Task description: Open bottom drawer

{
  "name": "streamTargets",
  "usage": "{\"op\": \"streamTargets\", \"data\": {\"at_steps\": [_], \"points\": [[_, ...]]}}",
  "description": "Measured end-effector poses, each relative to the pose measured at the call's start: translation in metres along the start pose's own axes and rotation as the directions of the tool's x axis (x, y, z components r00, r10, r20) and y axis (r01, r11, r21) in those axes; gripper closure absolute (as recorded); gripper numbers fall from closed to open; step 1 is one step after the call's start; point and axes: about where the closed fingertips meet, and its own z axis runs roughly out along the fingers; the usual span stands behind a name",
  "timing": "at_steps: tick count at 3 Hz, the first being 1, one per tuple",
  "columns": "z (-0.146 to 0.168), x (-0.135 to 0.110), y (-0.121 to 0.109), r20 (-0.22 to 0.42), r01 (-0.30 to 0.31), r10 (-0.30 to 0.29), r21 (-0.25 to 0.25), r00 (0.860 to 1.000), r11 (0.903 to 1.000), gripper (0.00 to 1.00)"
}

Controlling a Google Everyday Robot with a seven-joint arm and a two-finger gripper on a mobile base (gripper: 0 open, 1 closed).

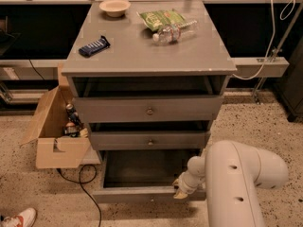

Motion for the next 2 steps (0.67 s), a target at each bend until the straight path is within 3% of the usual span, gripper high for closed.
{"op": "streamTargets", "data": {"at_steps": [1, 2], "points": [[0.0, 0.0, 0.0, 0.0, 0.0, 0.0, 0.0, 1.0, 1.0, 0.31], [-0.025, 0.006, 0.005, 0.024, 0.028, -0.028, 0.008, 0.999, 0.9996, 0.07]]}}
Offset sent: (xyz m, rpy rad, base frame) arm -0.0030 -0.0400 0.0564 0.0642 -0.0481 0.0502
